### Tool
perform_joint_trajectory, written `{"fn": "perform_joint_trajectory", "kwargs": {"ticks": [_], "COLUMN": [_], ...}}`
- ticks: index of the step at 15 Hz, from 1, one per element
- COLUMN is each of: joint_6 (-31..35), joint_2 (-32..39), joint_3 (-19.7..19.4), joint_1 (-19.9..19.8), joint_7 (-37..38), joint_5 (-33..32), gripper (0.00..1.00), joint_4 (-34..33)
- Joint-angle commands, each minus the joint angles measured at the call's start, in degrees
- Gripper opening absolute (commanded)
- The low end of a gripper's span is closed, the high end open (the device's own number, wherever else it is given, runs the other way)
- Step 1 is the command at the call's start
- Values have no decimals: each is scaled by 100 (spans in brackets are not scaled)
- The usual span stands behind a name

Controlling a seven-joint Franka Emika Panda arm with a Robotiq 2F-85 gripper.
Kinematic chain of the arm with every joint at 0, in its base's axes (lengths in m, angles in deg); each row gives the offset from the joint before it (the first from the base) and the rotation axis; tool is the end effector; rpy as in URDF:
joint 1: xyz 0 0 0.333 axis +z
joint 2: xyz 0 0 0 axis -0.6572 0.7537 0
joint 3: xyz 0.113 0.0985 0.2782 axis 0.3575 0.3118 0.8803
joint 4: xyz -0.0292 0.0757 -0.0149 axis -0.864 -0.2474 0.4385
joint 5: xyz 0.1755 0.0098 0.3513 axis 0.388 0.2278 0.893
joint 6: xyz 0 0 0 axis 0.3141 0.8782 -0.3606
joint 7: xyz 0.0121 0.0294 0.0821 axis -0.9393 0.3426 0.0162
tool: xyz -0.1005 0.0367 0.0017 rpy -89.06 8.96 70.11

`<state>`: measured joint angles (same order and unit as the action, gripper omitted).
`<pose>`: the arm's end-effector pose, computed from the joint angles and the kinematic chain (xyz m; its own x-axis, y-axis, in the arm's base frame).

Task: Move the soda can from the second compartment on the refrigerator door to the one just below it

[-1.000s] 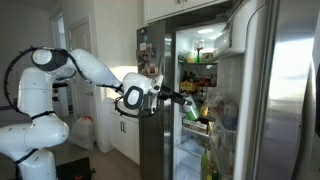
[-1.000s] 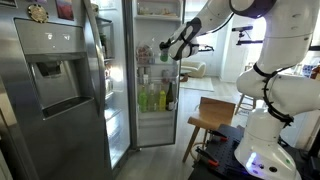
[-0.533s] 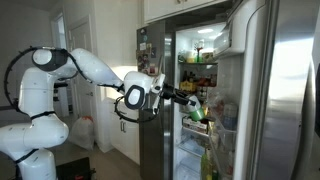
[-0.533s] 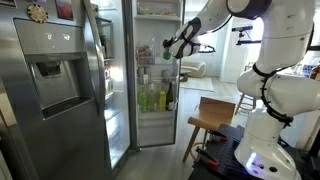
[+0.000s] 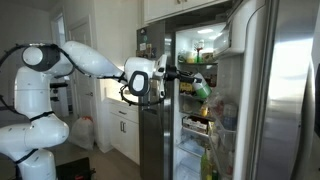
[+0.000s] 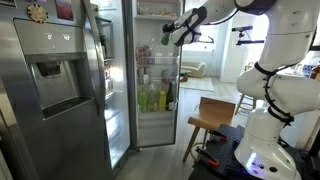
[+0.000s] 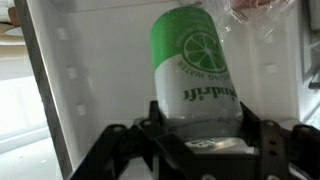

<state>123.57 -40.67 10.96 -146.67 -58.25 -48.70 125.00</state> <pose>0.5311 -0.2092 0.6124 0.0681 -0.2029 0.9768 -0.5094 -0.8489 -0.1408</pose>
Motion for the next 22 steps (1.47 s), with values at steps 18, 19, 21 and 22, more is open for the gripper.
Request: {"fn": "perform_joint_trajectory", "kwargs": {"ticks": [18,19,21,22], "joint_6": [120,121,91,100], "joint_2": [806,815,992,1030], "joint_3": [-1044,-1227,-2132,-2441], "joint_1": [1125,1265,2281,2579], "joint_7": [-176,-158,-845,-939], "joint_5": [-1106,-1321,-1066,-1110], "gripper": [48,48,48,48], "joint_4": [489,581,799,901]}}
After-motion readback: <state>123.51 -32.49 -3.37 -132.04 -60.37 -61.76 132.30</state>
